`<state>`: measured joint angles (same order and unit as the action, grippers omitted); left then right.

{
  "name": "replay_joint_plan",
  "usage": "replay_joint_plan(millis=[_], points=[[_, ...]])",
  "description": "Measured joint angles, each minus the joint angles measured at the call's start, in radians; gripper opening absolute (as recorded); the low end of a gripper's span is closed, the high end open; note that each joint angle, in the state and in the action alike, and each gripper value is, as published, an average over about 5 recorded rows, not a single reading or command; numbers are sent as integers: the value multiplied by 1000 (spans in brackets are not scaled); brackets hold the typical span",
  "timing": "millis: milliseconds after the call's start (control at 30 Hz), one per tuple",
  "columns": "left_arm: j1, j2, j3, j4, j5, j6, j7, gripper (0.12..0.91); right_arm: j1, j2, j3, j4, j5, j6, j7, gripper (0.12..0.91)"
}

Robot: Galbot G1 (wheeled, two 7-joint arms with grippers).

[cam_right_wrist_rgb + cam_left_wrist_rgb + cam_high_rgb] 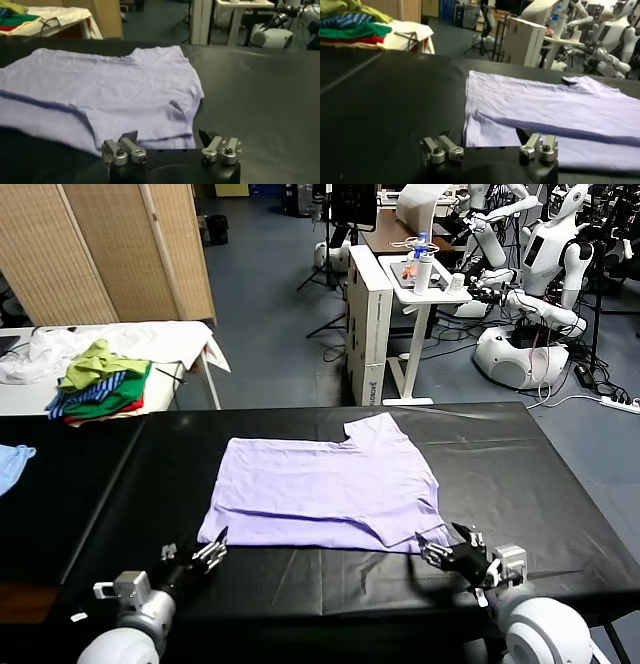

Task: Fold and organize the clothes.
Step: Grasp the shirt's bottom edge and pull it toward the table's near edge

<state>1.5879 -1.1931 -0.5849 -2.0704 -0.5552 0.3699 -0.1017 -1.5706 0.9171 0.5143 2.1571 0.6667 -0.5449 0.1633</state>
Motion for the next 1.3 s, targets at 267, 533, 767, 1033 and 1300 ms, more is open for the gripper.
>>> replay_joint_plan(millis=[267, 533, 767, 1033, 1300], points=[[3, -4, -2, 7, -1, -2, 1, 832, -12, -2, 3, 0, 1, 3, -10, 417], [12, -5, -11, 6, 0, -2, 1, 414, -16, -9, -4, 14, 2, 3, -5, 145], [39, -14, -14, -20, 23, 11, -14, 145, -56, -42, 14, 66, 10, -29, 24, 140], [139, -8, -47, -97, 73, 44, -22, 146, -136, -73, 47, 151, 19, -133, 70, 140], [277, -18, -82, -168, 98, 46, -20, 146, -180, -75, 51, 179, 16, -157, 69, 140]])
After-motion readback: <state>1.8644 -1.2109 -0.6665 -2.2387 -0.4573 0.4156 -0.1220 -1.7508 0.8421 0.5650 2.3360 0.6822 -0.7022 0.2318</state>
